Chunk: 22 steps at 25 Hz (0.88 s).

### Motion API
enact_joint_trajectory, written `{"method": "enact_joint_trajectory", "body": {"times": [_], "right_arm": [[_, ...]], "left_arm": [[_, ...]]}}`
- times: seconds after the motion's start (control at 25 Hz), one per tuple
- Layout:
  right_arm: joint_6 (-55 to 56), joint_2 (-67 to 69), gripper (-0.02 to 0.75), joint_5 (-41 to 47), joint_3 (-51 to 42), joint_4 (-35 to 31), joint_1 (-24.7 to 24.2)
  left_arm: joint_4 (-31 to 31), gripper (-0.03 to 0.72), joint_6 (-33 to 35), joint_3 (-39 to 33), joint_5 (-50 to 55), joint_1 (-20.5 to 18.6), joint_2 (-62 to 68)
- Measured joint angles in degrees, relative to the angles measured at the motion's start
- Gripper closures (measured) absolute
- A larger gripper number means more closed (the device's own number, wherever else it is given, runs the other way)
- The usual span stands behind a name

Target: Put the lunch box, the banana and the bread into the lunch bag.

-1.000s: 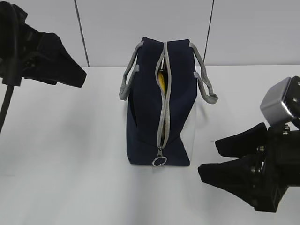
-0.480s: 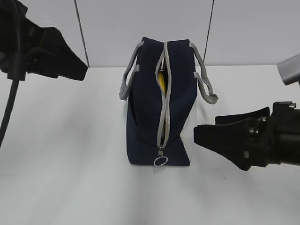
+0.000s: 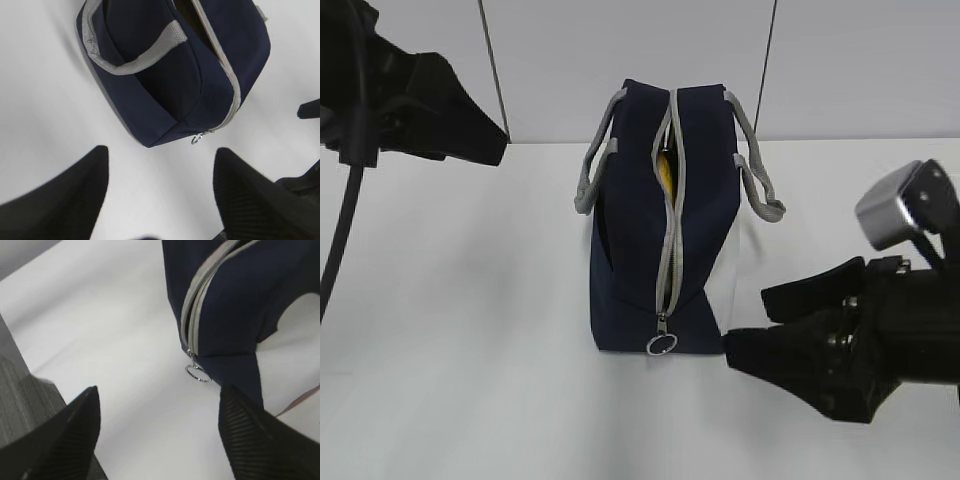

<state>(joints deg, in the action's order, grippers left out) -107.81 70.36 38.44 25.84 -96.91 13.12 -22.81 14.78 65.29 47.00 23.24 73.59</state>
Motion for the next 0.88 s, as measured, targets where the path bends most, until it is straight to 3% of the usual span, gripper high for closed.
{"method": "enact_joint_trajectory", "body": {"times": [0.28, 0.52, 0.88], "right_arm": [[-13.8, 13.5, 0.178, 5.1, 0.0, -0.7, 0.0], [-25.2, 23.3, 0.18, 8.8, 0.6, -5.9, 0.0], [-27.3, 30.9, 0.336, 10.4, 5.6, -6.8, 0.0]], "left_arm": [[0.0, 0.242, 0.1, 0.0, -0.3, 0.0, 0.0], [0.4, 0.246, 0.1, 0.0, 0.5, 0.0, 0.0], [2.1, 0.254, 0.1, 0.0, 1.3, 0.0, 0.0]]}}
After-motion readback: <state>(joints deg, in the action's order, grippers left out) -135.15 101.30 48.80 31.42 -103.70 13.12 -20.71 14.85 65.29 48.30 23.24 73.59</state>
